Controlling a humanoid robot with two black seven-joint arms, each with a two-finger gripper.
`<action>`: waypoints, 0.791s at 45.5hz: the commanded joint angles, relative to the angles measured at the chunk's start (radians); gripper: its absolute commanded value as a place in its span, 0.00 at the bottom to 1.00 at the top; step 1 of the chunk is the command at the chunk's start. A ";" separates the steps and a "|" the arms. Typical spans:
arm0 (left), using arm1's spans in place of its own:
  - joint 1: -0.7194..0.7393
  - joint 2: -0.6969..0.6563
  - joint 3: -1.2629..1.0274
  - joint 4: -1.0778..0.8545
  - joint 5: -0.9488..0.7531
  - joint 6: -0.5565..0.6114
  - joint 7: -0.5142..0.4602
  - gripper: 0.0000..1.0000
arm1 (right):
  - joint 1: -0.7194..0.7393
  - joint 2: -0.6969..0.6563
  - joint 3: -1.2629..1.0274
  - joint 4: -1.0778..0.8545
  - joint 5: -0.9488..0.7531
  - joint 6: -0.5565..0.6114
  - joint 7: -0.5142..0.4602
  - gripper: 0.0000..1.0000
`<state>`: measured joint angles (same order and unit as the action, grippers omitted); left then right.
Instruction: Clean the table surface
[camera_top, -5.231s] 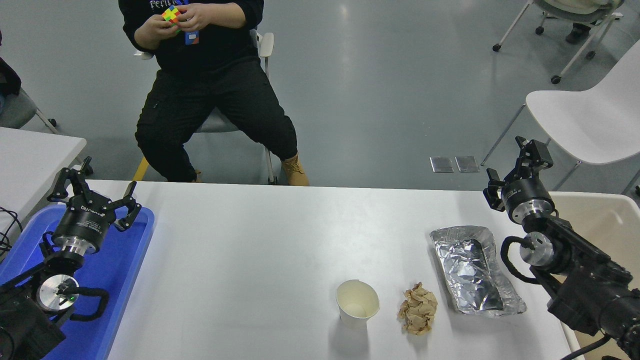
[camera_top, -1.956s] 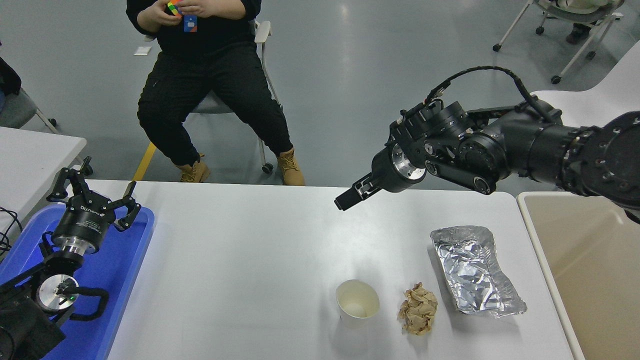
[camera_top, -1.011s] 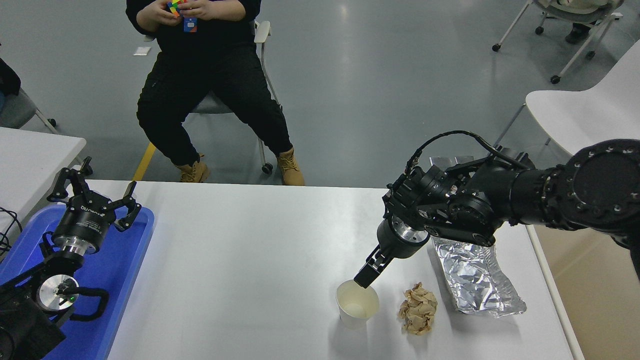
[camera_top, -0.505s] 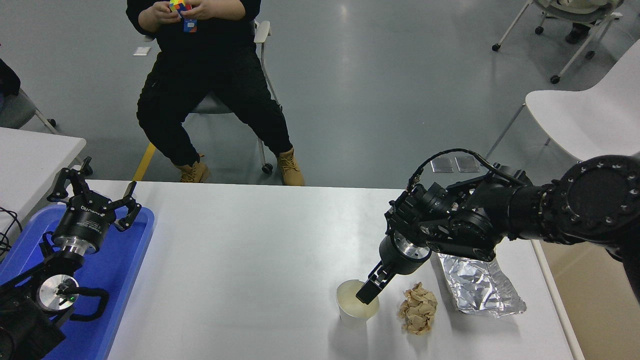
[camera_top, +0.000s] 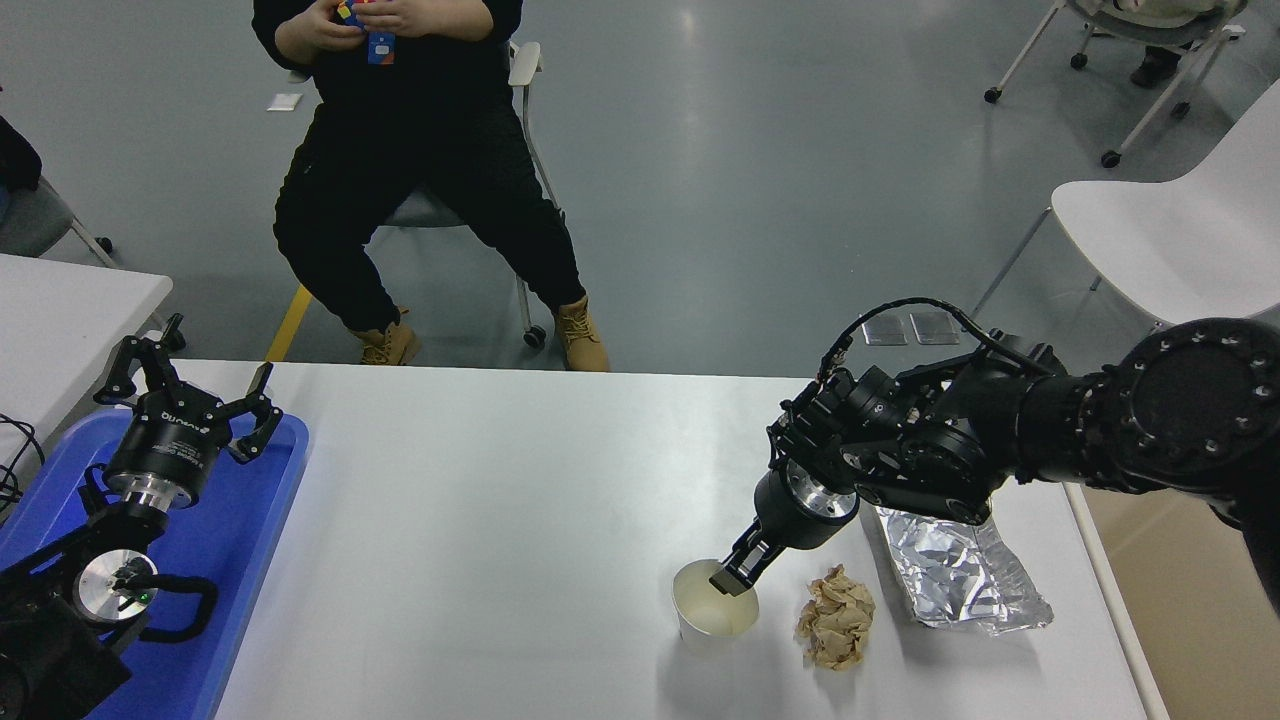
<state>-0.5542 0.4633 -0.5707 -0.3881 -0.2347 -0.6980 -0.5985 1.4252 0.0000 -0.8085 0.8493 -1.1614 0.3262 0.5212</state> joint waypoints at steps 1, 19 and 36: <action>0.000 0.000 0.000 0.000 0.000 0.000 0.000 1.00 | -0.002 0.000 -0.001 -0.027 -0.001 -0.002 0.023 0.00; 0.000 0.000 0.000 0.000 0.000 0.000 -0.001 1.00 | 0.006 0.000 0.018 -0.033 0.011 -0.002 0.034 0.00; 0.000 0.000 0.000 0.000 0.000 0.000 0.000 1.00 | 0.047 -0.032 0.327 -0.069 0.190 -0.001 0.034 0.00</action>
<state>-0.5537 0.4632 -0.5707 -0.3881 -0.2349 -0.6980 -0.5993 1.4460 -0.0059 -0.6413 0.7930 -1.0711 0.3248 0.5538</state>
